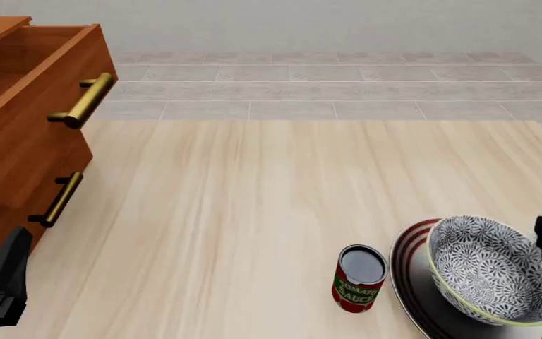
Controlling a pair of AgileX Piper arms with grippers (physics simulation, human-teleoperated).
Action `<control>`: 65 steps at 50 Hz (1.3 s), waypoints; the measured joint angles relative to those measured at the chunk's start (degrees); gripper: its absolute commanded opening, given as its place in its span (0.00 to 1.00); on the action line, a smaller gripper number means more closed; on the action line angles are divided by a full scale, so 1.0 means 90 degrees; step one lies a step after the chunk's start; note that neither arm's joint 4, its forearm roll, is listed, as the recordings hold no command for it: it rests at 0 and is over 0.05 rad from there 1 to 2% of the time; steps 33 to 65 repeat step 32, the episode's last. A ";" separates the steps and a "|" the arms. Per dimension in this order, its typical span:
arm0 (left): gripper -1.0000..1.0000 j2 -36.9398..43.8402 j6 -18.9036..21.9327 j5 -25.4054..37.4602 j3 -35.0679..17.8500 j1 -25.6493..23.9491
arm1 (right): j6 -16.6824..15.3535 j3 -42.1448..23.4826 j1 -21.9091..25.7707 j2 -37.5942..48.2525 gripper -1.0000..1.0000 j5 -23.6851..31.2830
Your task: Put the bowl on the plate.
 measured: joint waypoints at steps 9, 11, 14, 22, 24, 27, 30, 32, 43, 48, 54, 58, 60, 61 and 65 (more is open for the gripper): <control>1.00 0.0000 0.0000 0.0000 0.0000 0.0000 | -0.0076 -0.0460 0.0173 -0.0220 1.00 0.0436; 1.00 0.0000 0.0000 0.0000 0.0000 0.0000 | -0.0094 -0.0556 0.0209 -0.0245 1.00 0.0509; 1.00 0.0000 0.0000 0.0000 0.0000 0.0000 | -0.0121 -0.0687 0.0253 -0.0270 1.00 0.0600; 1.00 0.0000 0.0000 0.0000 0.0000 0.0000 | -0.0172 -0.0982 0.0333 -0.0332 1.00 0.0806; 1.00 0.0000 0.0000 0.0000 0.0000 0.0000 | -0.0178 -0.1050 0.0351 -0.0354 1.00 0.0858; 1.00 0.0000 0.0000 0.0000 0.0000 0.0000 | -0.0187 -0.1144 0.0381 -0.0373 1.00 0.0919; 1.00 0.0000 0.0000 0.0000 0.0000 0.0000 | -0.0198 -0.1229 0.0407 -0.0385 1.00 0.0968; 1.00 0.0000 0.0000 0.0000 0.0000 0.0000 | -0.0203 -0.1286 0.0427 -0.0396 1.00 0.1003; 1.00 0.0000 0.0000 0.0000 0.0000 0.0000 | -0.0203 -0.1286 0.0427 -0.0396 1.00 0.1003; 1.00 0.0000 0.0000 0.0000 0.0000 0.0000 | -0.0203 -0.1286 0.0427 -0.0396 1.00 0.1003; 1.00 0.0000 0.0000 0.0000 0.0000 0.0000 | -0.0203 -0.1286 0.0427 -0.0396 1.00 0.1003; 1.00 0.0000 0.0000 0.0000 0.0000 0.0000 | -0.0203 -0.1286 0.0427 -0.0396 1.00 0.1003; 1.00 0.0000 0.0000 0.0000 0.0000 0.0000 | -0.0203 -0.1286 0.0427 -0.0396 1.00 0.1003; 1.00 0.0000 0.0000 0.0000 0.0000 0.0000 | -0.0203 -0.1286 0.0427 -0.0396 1.00 0.1003; 1.00 0.0000 0.0000 0.0000 0.0000 0.0000 | -0.0203 -0.1286 0.0427 -0.0396 1.00 0.1003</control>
